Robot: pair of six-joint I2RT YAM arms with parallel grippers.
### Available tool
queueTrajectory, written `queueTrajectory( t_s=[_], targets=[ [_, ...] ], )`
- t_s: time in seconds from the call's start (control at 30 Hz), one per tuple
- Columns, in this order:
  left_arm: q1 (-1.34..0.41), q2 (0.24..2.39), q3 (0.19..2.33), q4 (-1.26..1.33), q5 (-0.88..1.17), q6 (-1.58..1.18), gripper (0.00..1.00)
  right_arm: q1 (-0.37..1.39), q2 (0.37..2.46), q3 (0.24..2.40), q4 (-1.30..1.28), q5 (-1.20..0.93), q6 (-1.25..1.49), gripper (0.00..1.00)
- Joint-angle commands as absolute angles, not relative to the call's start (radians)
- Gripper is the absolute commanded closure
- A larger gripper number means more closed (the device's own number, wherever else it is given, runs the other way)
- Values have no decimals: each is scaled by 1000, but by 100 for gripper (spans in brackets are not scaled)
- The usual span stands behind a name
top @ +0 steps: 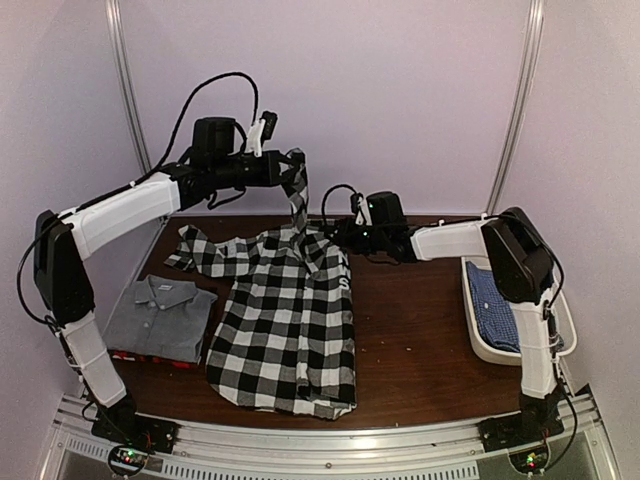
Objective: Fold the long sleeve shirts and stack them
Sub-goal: Smooth out the 1/3-folded shirt at the center of the board.
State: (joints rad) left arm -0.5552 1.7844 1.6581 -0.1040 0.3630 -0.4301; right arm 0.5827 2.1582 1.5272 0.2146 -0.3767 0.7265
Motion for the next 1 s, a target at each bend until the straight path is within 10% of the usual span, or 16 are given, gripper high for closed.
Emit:
queueTrajectory(
  t_s=[0.0, 0.97],
  targets=[
    [-543, 1751, 1632, -38, 325, -417, 100, 581, 2273, 1636, 314, -474, 808, 70],
    [-530, 1610, 1326, -136, 483, -419, 100, 471, 2594, 2008, -23, -354, 891, 65]
  ],
)
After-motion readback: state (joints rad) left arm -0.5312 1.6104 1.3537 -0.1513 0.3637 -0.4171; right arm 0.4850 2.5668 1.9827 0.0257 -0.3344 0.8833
